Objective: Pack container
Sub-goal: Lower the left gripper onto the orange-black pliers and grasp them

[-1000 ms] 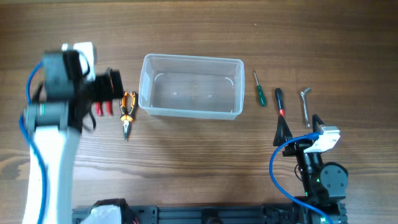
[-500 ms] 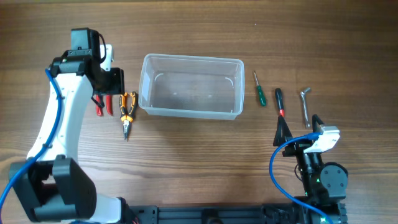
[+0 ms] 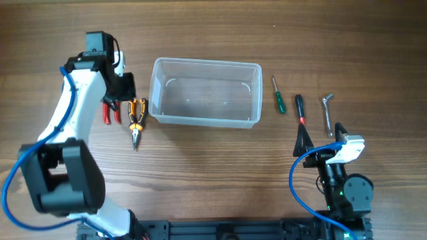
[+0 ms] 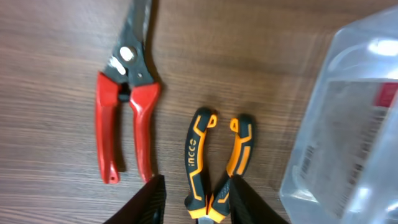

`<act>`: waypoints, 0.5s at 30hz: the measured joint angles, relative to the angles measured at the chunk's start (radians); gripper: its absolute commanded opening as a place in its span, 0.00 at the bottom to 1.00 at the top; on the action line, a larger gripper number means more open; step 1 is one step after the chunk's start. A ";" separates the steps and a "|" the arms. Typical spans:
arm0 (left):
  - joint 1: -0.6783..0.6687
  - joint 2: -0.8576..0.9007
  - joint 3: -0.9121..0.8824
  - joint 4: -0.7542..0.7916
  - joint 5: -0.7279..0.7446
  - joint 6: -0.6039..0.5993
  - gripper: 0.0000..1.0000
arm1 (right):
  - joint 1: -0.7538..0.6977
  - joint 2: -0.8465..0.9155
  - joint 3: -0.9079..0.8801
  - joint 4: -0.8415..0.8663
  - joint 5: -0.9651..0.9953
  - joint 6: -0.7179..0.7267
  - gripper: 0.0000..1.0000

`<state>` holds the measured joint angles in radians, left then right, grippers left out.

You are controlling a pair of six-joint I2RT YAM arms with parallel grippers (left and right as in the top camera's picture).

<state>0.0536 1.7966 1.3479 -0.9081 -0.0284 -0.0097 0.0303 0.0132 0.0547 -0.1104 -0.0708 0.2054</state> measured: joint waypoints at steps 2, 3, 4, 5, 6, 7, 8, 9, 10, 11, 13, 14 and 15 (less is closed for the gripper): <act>0.000 0.032 0.000 -0.007 0.003 -0.005 0.33 | 0.000 0.000 0.000 0.000 0.000 0.000 1.00; 0.000 0.052 0.000 -0.011 0.010 -0.008 0.32 | 0.000 0.000 0.000 0.000 0.000 0.000 1.00; 0.000 0.068 0.000 -0.013 0.015 -0.011 0.32 | 0.000 0.000 0.000 0.000 0.000 0.000 1.00; 0.000 0.077 0.000 -0.014 0.019 -0.011 0.32 | 0.000 0.000 0.000 0.000 0.000 0.000 1.00; 0.000 0.085 0.000 -0.017 0.021 -0.011 0.32 | 0.000 0.000 0.000 0.000 0.000 0.000 1.00; 0.000 0.093 0.000 -0.021 0.023 -0.011 0.32 | 0.000 0.000 0.000 0.000 0.000 0.000 1.00; 0.000 0.100 0.000 -0.024 0.026 -0.011 0.32 | 0.000 0.000 0.000 0.000 0.000 0.000 1.00; 0.000 0.105 0.000 -0.026 0.027 -0.012 0.32 | 0.000 0.000 0.000 0.000 0.000 0.000 1.00; 0.000 0.110 0.000 -0.026 0.027 -0.011 0.32 | 0.000 0.000 0.000 0.000 0.000 0.000 1.00; 0.000 0.113 0.000 -0.027 0.027 -0.011 0.32 | 0.000 0.000 0.000 0.000 0.000 0.000 1.00; 0.000 0.124 0.000 -0.026 0.027 -0.012 0.32 | 0.000 0.000 0.000 0.000 0.000 0.000 1.00; 0.000 0.130 0.000 -0.026 0.027 -0.012 0.32 | 0.000 0.000 0.000 0.000 0.000 0.000 1.00; 0.000 0.136 0.000 -0.026 0.028 -0.011 0.32 | 0.000 0.000 0.000 0.000 0.000 0.000 1.00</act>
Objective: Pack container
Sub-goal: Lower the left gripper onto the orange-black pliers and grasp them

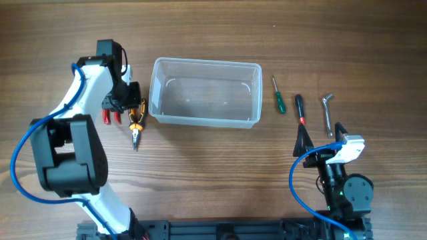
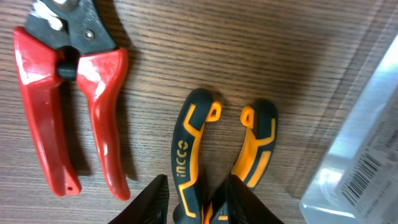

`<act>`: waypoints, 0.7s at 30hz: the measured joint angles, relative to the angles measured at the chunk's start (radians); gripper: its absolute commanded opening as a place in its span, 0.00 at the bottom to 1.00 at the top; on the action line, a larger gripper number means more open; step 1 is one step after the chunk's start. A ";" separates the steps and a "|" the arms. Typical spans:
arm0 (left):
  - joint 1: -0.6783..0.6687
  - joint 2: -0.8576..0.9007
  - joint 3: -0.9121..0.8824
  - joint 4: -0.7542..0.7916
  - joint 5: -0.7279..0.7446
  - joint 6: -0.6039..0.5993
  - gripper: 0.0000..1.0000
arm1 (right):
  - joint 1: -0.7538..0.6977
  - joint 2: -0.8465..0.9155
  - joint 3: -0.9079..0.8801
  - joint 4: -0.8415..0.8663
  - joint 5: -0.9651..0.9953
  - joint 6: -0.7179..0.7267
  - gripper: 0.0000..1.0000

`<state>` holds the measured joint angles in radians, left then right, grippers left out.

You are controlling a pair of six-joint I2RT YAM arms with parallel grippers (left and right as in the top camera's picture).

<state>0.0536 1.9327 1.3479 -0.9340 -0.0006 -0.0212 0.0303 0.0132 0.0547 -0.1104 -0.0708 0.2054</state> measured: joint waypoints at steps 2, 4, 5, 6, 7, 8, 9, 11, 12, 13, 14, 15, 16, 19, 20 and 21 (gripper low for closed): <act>0.000 0.013 0.000 0.000 0.002 0.000 0.32 | 0.000 0.000 0.000 0.000 0.000 0.000 1.00; 0.000 0.028 0.000 0.000 0.002 0.000 0.32 | 0.000 0.000 0.000 0.000 0.000 0.000 1.00; 0.000 0.037 0.000 0.000 0.002 0.000 0.32 | 0.000 0.000 0.000 0.000 0.000 0.000 1.00; 0.000 0.046 0.000 0.002 0.002 0.000 0.31 | 0.000 0.000 0.000 0.000 0.000 0.000 1.00; 0.000 0.053 0.000 0.005 0.002 0.000 0.31 | 0.000 0.000 0.000 0.000 0.000 0.000 1.00; 0.000 0.058 0.000 0.010 0.001 0.000 0.31 | 0.000 0.000 0.000 0.000 0.000 0.000 1.00; 0.000 0.063 0.000 0.017 0.002 0.000 0.31 | 0.000 0.000 0.000 0.000 0.000 0.000 1.00; 0.000 0.070 0.000 0.026 0.002 0.000 0.31 | 0.000 0.000 0.000 0.000 0.000 0.000 1.00; 0.000 0.073 0.000 0.029 0.002 0.000 0.31 | 0.000 0.000 0.000 0.000 0.000 0.000 1.00; 0.000 0.078 0.000 0.033 0.002 0.000 0.31 | 0.000 0.000 0.000 0.000 0.000 0.000 1.00; 0.000 0.081 0.000 0.034 0.002 0.000 0.31 | 0.000 0.000 0.000 0.000 0.000 0.000 1.00; 0.000 0.086 0.000 0.034 0.002 0.000 0.31 | 0.000 0.000 0.000 0.000 0.000 0.000 1.00; 0.000 0.090 0.000 0.034 0.002 0.000 0.31 | 0.000 0.000 0.000 0.000 0.000 0.000 1.00; 0.000 0.100 0.002 0.036 0.002 -0.002 0.31 | 0.000 0.000 0.000 0.000 0.000 0.000 1.00; 0.000 0.101 0.002 0.037 0.002 -0.003 0.31 | 0.000 0.000 0.000 0.000 0.000 0.000 1.00; 0.000 0.101 0.002 0.037 0.002 -0.003 0.30 | 0.000 0.000 0.000 0.000 0.000 0.000 1.00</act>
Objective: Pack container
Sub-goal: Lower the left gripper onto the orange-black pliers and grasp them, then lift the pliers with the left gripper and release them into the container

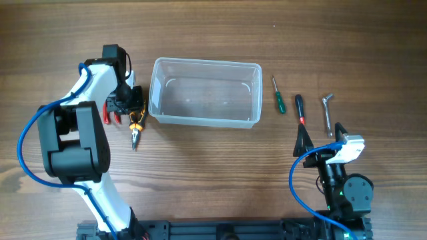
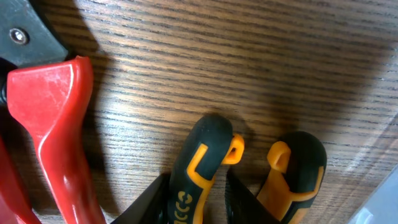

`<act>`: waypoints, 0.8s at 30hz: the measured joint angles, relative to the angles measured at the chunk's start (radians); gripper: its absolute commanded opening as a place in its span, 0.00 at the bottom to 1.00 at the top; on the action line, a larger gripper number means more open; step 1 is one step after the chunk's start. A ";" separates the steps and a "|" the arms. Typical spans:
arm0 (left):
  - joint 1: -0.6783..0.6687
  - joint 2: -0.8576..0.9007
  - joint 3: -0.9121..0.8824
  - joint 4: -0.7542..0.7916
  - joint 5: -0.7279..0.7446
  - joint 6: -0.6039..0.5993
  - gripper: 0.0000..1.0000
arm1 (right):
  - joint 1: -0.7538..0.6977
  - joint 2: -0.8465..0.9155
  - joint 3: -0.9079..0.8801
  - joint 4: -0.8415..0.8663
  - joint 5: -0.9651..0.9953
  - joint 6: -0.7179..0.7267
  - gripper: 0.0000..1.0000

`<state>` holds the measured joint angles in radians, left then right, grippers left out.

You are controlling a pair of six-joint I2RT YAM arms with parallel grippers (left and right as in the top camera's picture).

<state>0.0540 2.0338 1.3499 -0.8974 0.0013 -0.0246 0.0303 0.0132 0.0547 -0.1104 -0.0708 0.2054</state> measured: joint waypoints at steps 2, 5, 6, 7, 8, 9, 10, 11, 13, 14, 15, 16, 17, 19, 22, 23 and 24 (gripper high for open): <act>0.000 0.000 0.001 -0.001 0.000 -0.001 0.27 | 0.000 0.000 0.000 0.000 0.000 0.000 1.00; 0.000 0.001 0.003 -0.018 0.000 -0.004 0.26 | 0.000 0.000 0.000 0.000 0.000 0.000 1.00; 0.000 0.002 0.003 -0.031 0.000 -0.004 0.26 | 0.000 0.000 0.000 0.000 0.000 0.000 1.00; 0.000 0.002 0.003 -0.043 0.000 -0.004 0.25 | 0.000 0.000 0.000 0.000 0.000 0.000 1.00; 0.000 0.003 0.003 -0.053 0.000 -0.004 0.24 | 0.000 0.000 0.000 0.000 0.000 0.000 1.00; 0.000 0.003 0.003 -0.059 0.000 -0.004 0.23 | 0.000 0.000 0.000 0.000 0.000 0.000 1.00; 0.000 0.003 0.003 -0.063 0.000 -0.005 0.21 | 0.000 0.000 0.000 0.000 0.000 0.000 1.00; 0.000 0.003 0.003 -0.065 0.000 -0.005 0.20 | 0.000 0.000 0.000 0.000 0.000 0.000 1.00; 0.000 0.003 0.003 -0.068 0.000 -0.007 0.17 | 0.000 0.000 0.000 0.000 0.000 0.000 1.00; 0.000 0.004 0.003 -0.069 0.003 -0.008 0.15 | 0.000 0.000 0.000 0.000 0.000 0.000 1.00; 0.000 0.004 0.003 -0.069 0.004 -0.008 0.13 | 0.000 0.000 0.000 0.000 0.000 0.000 1.00; 0.000 0.004 0.003 -0.069 0.005 -0.008 0.09 | 0.000 0.000 0.000 0.000 0.000 0.000 1.00; 0.000 0.004 0.003 -0.070 0.006 -0.008 0.05 | 0.000 0.000 0.000 0.000 0.000 0.000 1.00; 0.000 0.004 0.003 -0.071 0.011 -0.011 0.04 | 0.000 0.000 0.000 0.000 0.000 0.000 1.00; 0.001 0.004 0.005 -0.071 0.012 -0.011 0.04 | 0.000 0.000 0.000 0.000 0.000 0.000 1.00; 0.001 0.004 0.005 -0.071 0.012 -0.011 0.04 | 0.000 0.000 0.000 0.000 0.000 0.000 1.00; 0.001 0.004 0.005 -0.071 0.012 -0.011 0.04 | 0.000 0.000 0.000 0.000 0.000 0.000 1.00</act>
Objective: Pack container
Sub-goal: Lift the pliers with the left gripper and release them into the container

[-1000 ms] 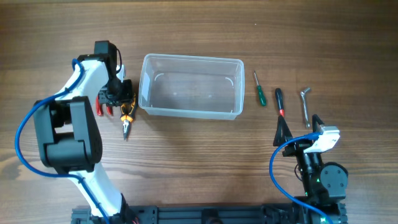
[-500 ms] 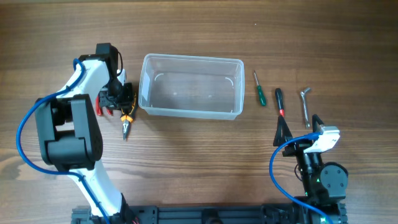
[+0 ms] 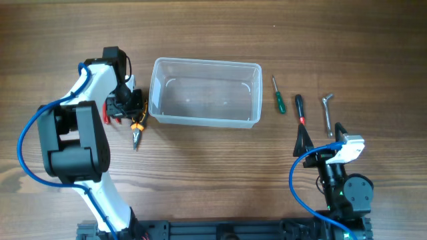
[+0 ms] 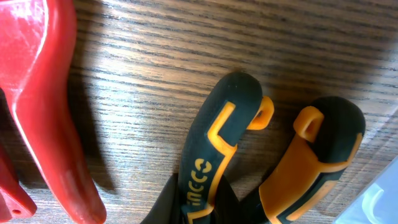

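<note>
The orange-and-black pliers [image 4: 219,147] lie on the wood just left of the clear plastic container [image 3: 204,121], nose toward the front edge [image 3: 135,135]. My left gripper [image 4: 200,202] is down on them, its fingers [image 4: 166,200] pressed against both sides of the left handle. In the overhead view the left gripper [image 3: 128,107] covers the handles. Red-handled cutters [image 4: 41,93] lie just left of the pliers. The container holds nothing. My right gripper [image 3: 321,137] rests open at the front right.
Right of the container lie a green screwdriver [image 3: 278,98], a red-and-black screwdriver [image 3: 300,109] and a grey hex key [image 3: 327,112]. The container's corner [image 4: 384,204] is close on the pliers' right. Bare wooden table [image 3: 213,173] lies in front of the container.
My left gripper has come lower and its fingers have shut on the left handle of the pliers. The pliers have shifted slightly. The right arm has not moved.
My left gripper hung open above the handles of the orange-and-black pliers, red cutters beside them. At each later moment it was lower and nearer, the fingers astride the left handle. Now they grip that handle, with the pliers still on the table.
</note>
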`<act>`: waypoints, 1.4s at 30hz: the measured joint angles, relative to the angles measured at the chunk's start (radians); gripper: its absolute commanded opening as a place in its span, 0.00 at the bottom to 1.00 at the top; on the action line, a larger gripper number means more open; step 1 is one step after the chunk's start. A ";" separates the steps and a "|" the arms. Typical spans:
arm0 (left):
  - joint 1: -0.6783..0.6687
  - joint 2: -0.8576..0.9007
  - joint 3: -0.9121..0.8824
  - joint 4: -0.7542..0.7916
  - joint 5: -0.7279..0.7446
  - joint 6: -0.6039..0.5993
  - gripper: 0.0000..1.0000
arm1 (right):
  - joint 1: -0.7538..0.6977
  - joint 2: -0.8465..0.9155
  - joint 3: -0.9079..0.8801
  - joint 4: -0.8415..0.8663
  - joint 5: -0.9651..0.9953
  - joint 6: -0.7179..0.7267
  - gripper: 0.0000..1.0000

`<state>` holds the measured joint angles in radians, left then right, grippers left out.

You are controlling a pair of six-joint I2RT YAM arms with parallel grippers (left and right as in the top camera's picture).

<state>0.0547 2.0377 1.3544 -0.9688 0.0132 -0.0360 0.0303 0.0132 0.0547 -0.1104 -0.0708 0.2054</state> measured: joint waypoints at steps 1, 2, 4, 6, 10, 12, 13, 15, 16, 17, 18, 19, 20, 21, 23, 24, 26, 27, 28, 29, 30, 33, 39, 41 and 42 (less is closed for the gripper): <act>0.001 0.000 0.000 0.000 0.000 0.000 0.04 | 0.000 0.000 0.000 0.000 0.000 0.000 1.00; 0.002 0.000 0.000 0.000 0.001 0.000 0.04 | 0.000 0.000 0.000 0.000 0.000 0.000 1.00; 0.009 0.000 0.000 0.000 0.008 0.000 0.04 | 0.000 0.000 0.000 0.000 0.000 0.000 1.00; 0.020 0.000 0.000 0.000 0.024 0.000 0.04 | 0.000 0.000 0.000 0.000 0.000 0.000 1.00; 0.059 -0.002 0.023 -0.016 0.029 0.000 0.04 | 0.000 0.000 0.000 0.000 0.000 0.000 1.00; 0.093 -0.014 0.063 -0.042 0.029 0.000 0.04 | 0.000 0.000 0.000 0.000 0.000 0.000 1.00; 0.103 -0.023 0.080 -0.049 0.029 0.000 0.04 | 0.000 0.000 0.000 0.000 0.000 0.000 1.00; 0.134 -0.076 0.168 -0.074 0.025 0.000 0.04 | 0.000 0.000 0.000 0.000 0.000 0.000 1.00; 0.137 -0.093 0.186 -0.072 0.025 0.000 0.04 | 0.000 0.000 0.000 0.000 0.000 0.000 1.00; 0.138 -0.119 0.217 -0.076 0.024 0.000 0.04 | 0.000 0.000 0.000 0.000 0.000 0.000 1.00; 0.137 -0.139 0.249 -0.080 0.022 0.000 0.04 | 0.000 0.000 0.000 0.000 0.000 0.000 1.00; 0.134 -0.156 0.275 -0.078 0.022 0.000 0.04 | 0.000 0.000 0.000 0.000 0.000 0.000 1.00; 0.130 -0.174 0.302 -0.076 0.022 0.000 0.04 | 0.000 0.000 0.000 0.000 0.000 0.000 1.00; 0.122 -0.201 0.334 -0.070 0.021 0.000 0.04 | 0.000 0.000 0.000 0.000 0.000 0.000 1.00; 0.103 -0.243 0.373 -0.055 0.022 0.005 0.04 | 0.000 0.000 0.000 0.000 0.000 0.000 1.00; 0.085 -0.269 0.391 -0.039 0.022 0.018 0.04 | 0.000 0.000 0.000 0.000 0.000 0.000 1.00; 0.039 -0.311 0.403 -0.002 0.023 0.053 0.04 | 0.000 0.000 0.000 0.000 0.000 0.000 1.00; 0.011 -0.328 0.403 0.021 0.025 0.075 0.04 | 0.000 0.000 0.000 0.000 0.000 0.000 1.00; -0.022 -0.338 0.404 0.044 0.030 0.101 0.04 | 0.000 0.000 0.000 0.000 0.000 0.000 1.00; -0.057 -0.344 0.404 0.071 0.038 0.129 0.04 | 0.000 0.000 0.000 0.000 0.000 0.000 1.00; -0.085 -0.346 0.404 0.089 0.041 0.150 0.04 | 0.000 0.000 0.000 0.000 0.000 0.000 1.00; -0.200 -0.346 0.404 0.121 0.065 0.241 0.04 | 0.000 0.000 0.000 0.000 0.000 0.000 1.00; -0.357 -0.338 0.404 0.137 0.097 0.412 0.04 | 0.000 0.000 0.000 0.000 0.000 0.000 1.00; -0.386 -0.320 0.404 0.132 0.105 0.455 0.04 | 0.000 0.000 0.000 0.000 0.000 0.000 1.00; -0.397 -0.304 0.404 0.129 0.109 0.471 0.04 | 0.000 0.000 0.000 0.000 0.000 0.000 1.00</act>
<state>-0.3420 1.7332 1.7584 -0.8402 0.1223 0.4347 0.0303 0.0132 0.0547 -0.1104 -0.0711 0.2054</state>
